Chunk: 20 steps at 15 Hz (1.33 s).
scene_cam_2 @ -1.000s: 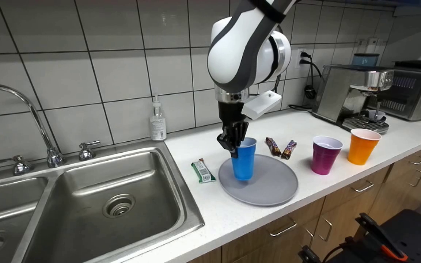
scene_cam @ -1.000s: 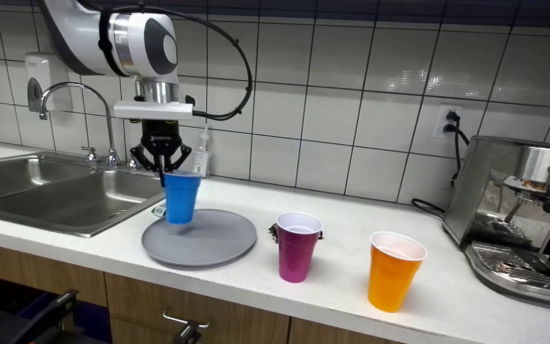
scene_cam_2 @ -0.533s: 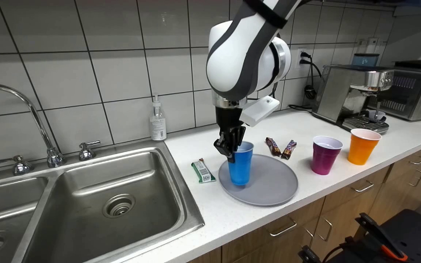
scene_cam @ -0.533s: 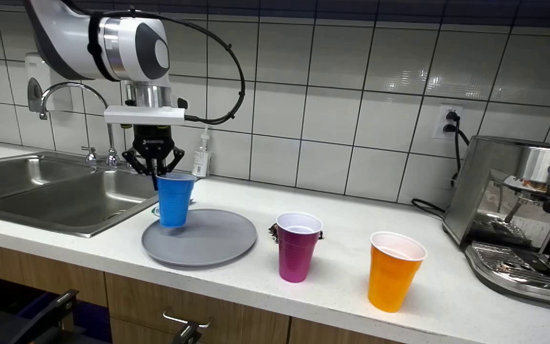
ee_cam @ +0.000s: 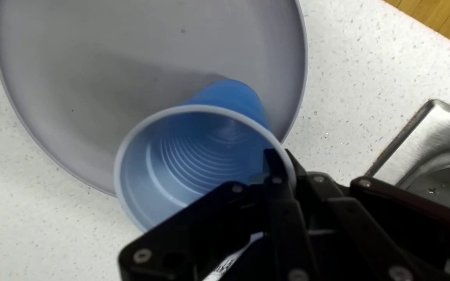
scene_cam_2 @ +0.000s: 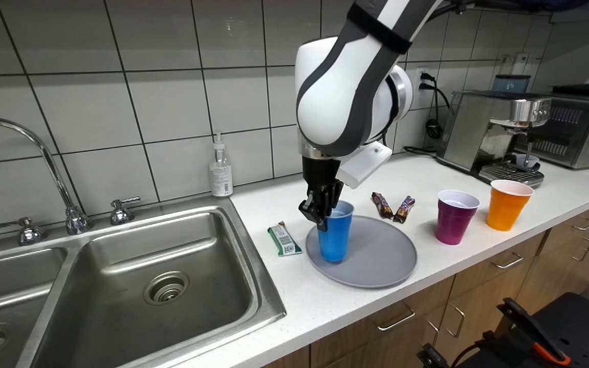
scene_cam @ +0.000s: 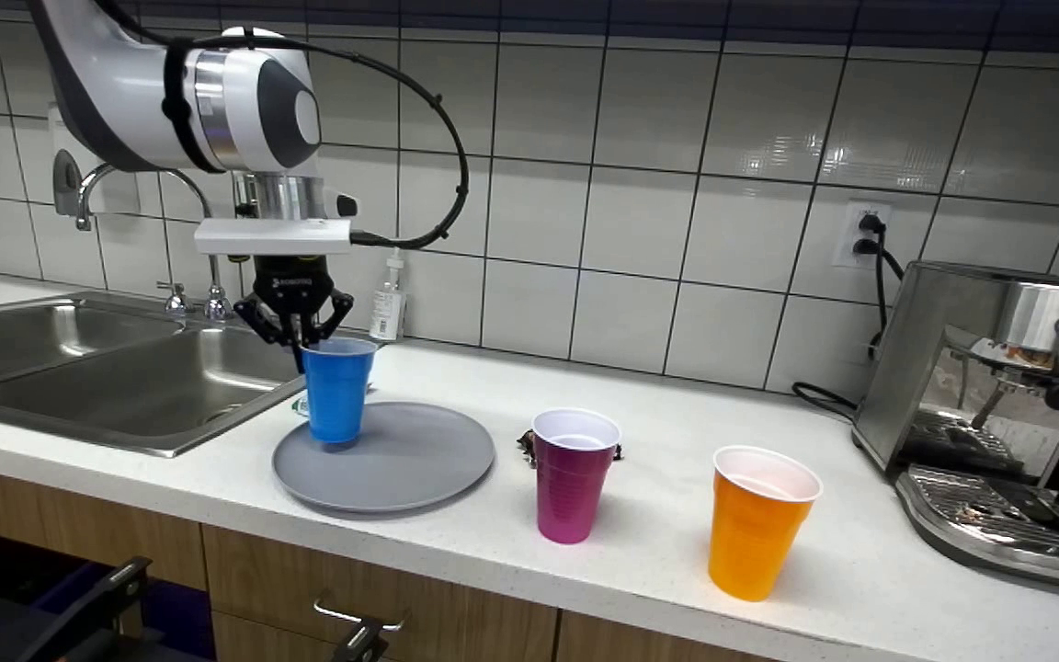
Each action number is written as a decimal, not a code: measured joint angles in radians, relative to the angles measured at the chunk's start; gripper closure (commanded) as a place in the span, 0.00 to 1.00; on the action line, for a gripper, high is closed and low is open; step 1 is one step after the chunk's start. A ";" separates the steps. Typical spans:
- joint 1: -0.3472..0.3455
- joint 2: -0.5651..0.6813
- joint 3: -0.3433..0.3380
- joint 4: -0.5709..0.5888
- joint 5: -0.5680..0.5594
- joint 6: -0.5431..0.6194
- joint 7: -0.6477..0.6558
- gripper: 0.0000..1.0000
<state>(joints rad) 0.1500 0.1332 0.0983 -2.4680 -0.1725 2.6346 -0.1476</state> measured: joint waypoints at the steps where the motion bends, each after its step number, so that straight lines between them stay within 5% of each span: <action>1: 0.000 0.000 0.000 -0.004 -0.012 0.007 0.008 0.99; 17: 0.002 0.007 0.000 -0.024 -0.108 0.030 0.085 0.99; 18: 0.002 0.008 0.000 -0.024 -0.109 0.030 0.086 0.71; 20: 0.002 0.011 0.000 -0.024 -0.109 0.030 0.089 0.64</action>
<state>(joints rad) 0.1516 0.1439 0.0979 -2.4923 -0.2819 2.6650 -0.0588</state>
